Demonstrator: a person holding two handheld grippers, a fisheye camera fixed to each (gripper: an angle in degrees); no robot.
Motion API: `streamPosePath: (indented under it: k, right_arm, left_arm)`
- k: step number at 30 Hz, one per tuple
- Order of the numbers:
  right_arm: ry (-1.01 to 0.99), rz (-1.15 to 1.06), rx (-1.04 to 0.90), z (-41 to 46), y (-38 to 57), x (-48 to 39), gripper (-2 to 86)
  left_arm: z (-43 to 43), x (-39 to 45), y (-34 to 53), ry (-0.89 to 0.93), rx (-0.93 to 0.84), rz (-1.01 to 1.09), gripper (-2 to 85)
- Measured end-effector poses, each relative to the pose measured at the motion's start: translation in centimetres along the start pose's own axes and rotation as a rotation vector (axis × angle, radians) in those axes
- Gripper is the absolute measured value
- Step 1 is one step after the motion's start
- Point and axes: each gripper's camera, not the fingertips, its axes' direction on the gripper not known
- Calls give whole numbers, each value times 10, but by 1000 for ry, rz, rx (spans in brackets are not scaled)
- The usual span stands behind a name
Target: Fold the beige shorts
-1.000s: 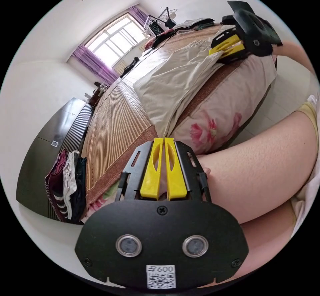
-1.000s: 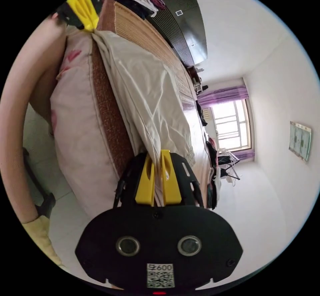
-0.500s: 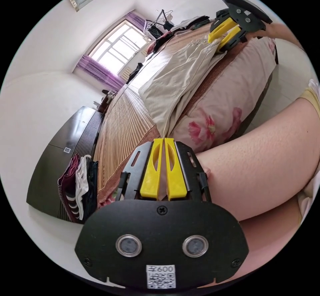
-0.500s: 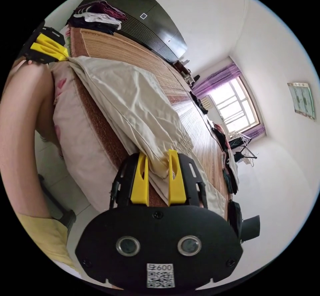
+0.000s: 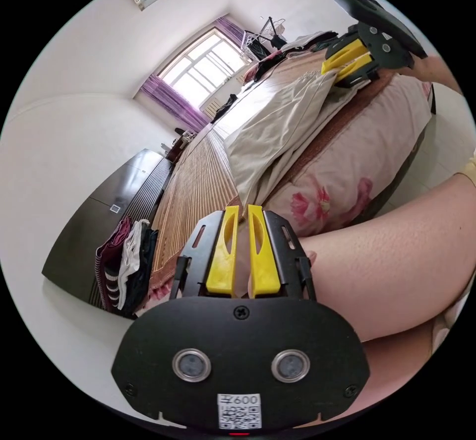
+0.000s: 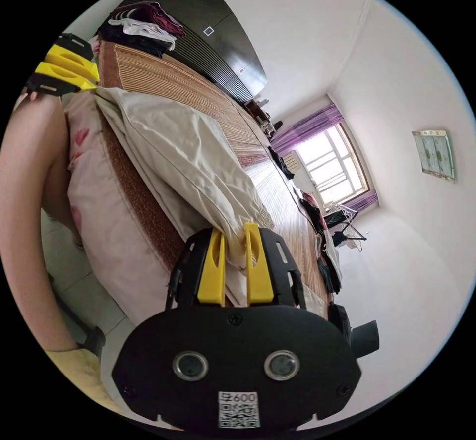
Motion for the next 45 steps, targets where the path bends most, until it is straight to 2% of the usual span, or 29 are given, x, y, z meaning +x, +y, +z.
streamPosePath:
  k: [5, 8, 13, 17, 22, 24, 26, 30, 33, 35, 37, 39, 41, 43, 45]
  right_arm:
    - [12, -47, 5, 14, 13, 2, 27]
    - [-3, -94, -10, 27, 26, -2, 32]
    - [-126, 4, 57, 20, 42, 23, 51]
    - [-370, -34, 240, -21, 65, 43, 53]
    - [-719, 155, 467, -37, 64, 95, 1]
    - [-813, 198, 438, 0, 1, 105, -5]
    - [-882, 104, 321, 43, -73, 88, -7]
    - [-1021, -85, 173, 173, -195, 7, -8]
    - [-1189, -184, 9, 280, -226, -34, -8]
    - [-1167, -202, -61, 339, -227, -41, -8]
    - [-1211, -128, -76, 403, -226, -20, -8]
    - [-1362, 49, -171, 508, -226, 22, -8]
    - [-1287, 188, -168, 572, -213, 61, -8]
    - [-1316, 317, -186, 626, -200, 91, -8]
    - [-1119, 387, -118, 638, -192, 116, -8]
  left_arm:
    - [22, 4, -29, 18, -77, 34, 15]
    - [26, -4, -33, 65, -68, -19, 16]
    - [36, -13, -46, 74, -89, -73, 16]
    - [34, -4, -62, 20, -86, -43, 15]
    - [11, -20, -71, 17, -17, -94, 12]
    - [12, -50, -82, 31, 17, -151, 11]
    - [34, -76, -101, 76, -18, -175, 11]
    - [115, -105, -136, 342, -117, -210, 8]
    - [155, -99, -139, 416, -182, -225, 7]
    - [162, -99, -141, 413, -184, -240, 7]
    - [168, -96, -148, 395, -198, -226, 7]
    - [176, -94, -157, 376, -210, -207, 7]
    - [181, -97, -160, 379, -210, -217, 7]
    - [185, -101, -161, 386, -197, -227, 7]
    - [192, -108, -161, 402, -175, -239, 7]
